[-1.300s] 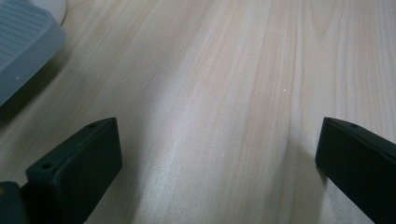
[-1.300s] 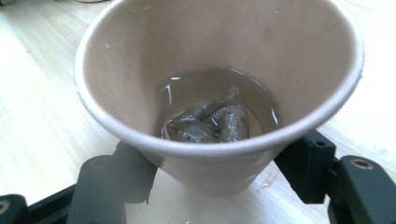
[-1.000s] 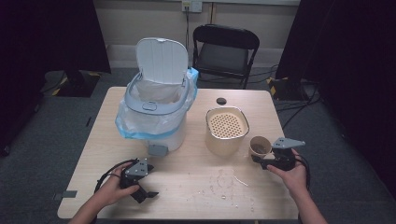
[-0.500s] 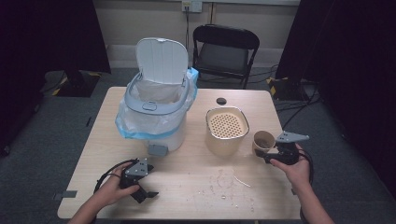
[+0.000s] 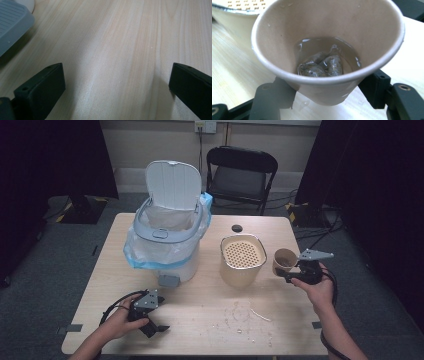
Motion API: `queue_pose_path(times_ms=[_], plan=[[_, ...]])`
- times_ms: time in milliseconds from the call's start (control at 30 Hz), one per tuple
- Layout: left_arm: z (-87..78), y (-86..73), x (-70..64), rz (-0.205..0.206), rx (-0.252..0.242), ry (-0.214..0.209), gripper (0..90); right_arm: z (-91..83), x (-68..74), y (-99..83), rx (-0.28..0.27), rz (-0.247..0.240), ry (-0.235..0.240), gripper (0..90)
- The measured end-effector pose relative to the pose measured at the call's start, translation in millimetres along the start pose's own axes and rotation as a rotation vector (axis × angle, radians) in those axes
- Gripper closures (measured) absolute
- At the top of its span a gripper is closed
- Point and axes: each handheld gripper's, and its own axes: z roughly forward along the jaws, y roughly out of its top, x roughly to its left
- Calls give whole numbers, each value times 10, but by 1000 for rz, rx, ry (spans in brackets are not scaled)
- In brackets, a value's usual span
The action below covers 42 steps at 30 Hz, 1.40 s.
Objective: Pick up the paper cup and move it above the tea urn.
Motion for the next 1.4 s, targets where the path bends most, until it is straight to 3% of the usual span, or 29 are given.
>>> queue_pose_path(times_ms=[133,233,533,1400], plan=[[-1,0,0,0,0,-1,0,22,-41,64,-18,-5,2,373],[0,0,0,0,0,0,0,44,-84,153,-22,-41,-9,374],[0,0,0,0,-1,0,0,93,-196,317,-36,-52,-33,375],[0,0,-1,0,0,0,0,264,-315,663,-42,-123,-99,377]])
